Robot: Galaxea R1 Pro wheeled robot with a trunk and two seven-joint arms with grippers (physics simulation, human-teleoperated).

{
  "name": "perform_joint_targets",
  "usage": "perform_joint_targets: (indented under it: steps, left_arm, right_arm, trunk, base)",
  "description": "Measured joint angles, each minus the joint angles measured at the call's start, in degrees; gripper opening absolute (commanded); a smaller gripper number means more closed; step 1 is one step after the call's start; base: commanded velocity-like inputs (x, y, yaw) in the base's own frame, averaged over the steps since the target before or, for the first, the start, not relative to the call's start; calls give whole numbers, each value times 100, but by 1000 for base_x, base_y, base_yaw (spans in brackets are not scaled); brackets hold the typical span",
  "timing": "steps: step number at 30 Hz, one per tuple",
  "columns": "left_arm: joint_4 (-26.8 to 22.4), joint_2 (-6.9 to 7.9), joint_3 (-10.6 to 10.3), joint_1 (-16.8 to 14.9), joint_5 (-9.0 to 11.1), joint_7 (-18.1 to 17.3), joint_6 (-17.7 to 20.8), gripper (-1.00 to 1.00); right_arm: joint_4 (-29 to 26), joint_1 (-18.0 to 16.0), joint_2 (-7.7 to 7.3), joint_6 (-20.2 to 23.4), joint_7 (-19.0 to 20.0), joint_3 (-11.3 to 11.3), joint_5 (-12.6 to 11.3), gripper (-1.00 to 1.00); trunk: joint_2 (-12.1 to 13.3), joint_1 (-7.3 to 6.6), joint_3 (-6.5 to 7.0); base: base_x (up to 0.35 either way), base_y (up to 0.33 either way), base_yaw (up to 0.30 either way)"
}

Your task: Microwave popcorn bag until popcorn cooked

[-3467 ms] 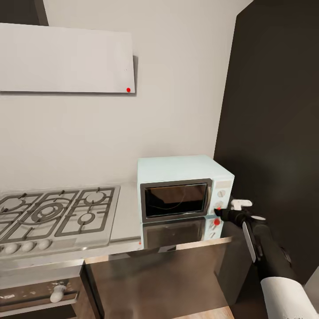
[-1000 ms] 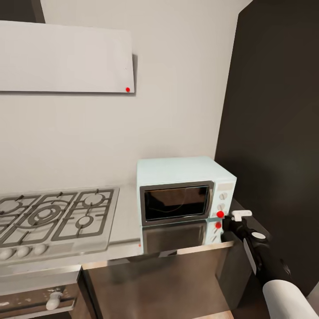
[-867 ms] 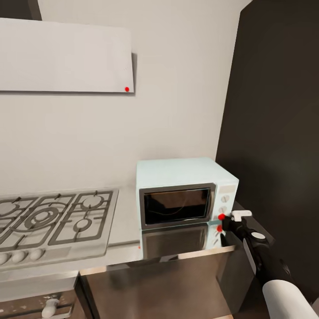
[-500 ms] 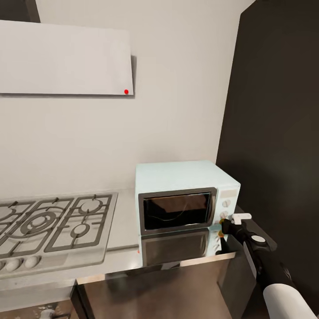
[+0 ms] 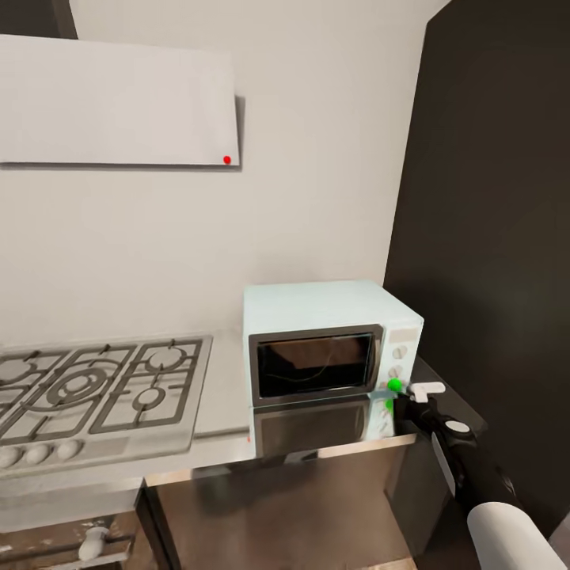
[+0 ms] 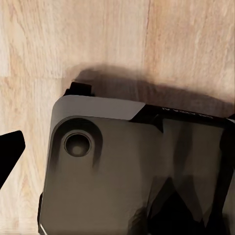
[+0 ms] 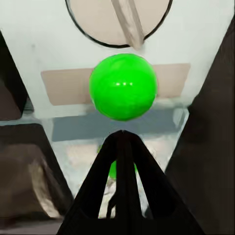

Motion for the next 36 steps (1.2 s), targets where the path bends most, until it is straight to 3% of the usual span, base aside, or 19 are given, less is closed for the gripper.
perform_joint_targets:
  steps: [13, 18, 22, 28, 30, 32, 34, 35, 36]
  left_arm:
    - [0, 0, 0, 0, -1, 1, 0, 100]
    - [0, 0, 0, 0, 0, 1, 0, 100]
    - [0, 0, 0, 0, 0, 0, 0, 100]
    - [0, 0, 0, 0, 1, 0, 0, 100]
    - [0, 0, 0, 0, 3, 0, 0, 100]
    - [0, 0, 0, 0, 1, 0, 0, 100]
    - [0, 0, 0, -1, 0, 1, 0, 100]
    - [0, 0, 0, -1, 0, 0, 0, 100]
    - [0, 0, 0, 0, 3, 0, 0, 100]
  right_arm:
    - [-296, 0, 0, 63, 53, 7, 2, -100]
    - [-660, 1, 8, 594, 53, 29, 4, -100]
    - [-696, 0, 20, 696, 53, 30, 13, -100]
    - [-593, -31, 44, 724, 41, 16, 438, -100]
    - [-350, -33, 52, 701, 14, 21, 438, -100]
    - [309, -32, 33, 668, -43, 27, 455, -100]
    - [1582, -31, 17, 381, -148, 46, 753, -100]
    - [1931, -34, 14, 221, -184, 49, 863, -100]
    - [2647, -37, 1, -165, -251, 37, 1047, -100]
  trunk:
    - [0, -2, 0]
    - [0, -3, 0]
    - [0, 0, 0]
    - [0, 0, 0]
    - [0, 0, 0]
    - [1, 0, -1]
    - [0, -2, -2]
    - [-1, -2, -1]
    - [-1, -4, 0]
  base:
    - [-296, 0, 0]
    - [-74, 0, 0]
    - [-311, 0, 0]
    - [-342, 0, 0]
    - [-344, 0, 0]
    - [-275, 0, 0]
    - [-88, 0, 0]
    - [-22, 0, 0]
    - [-14, 0, 0]
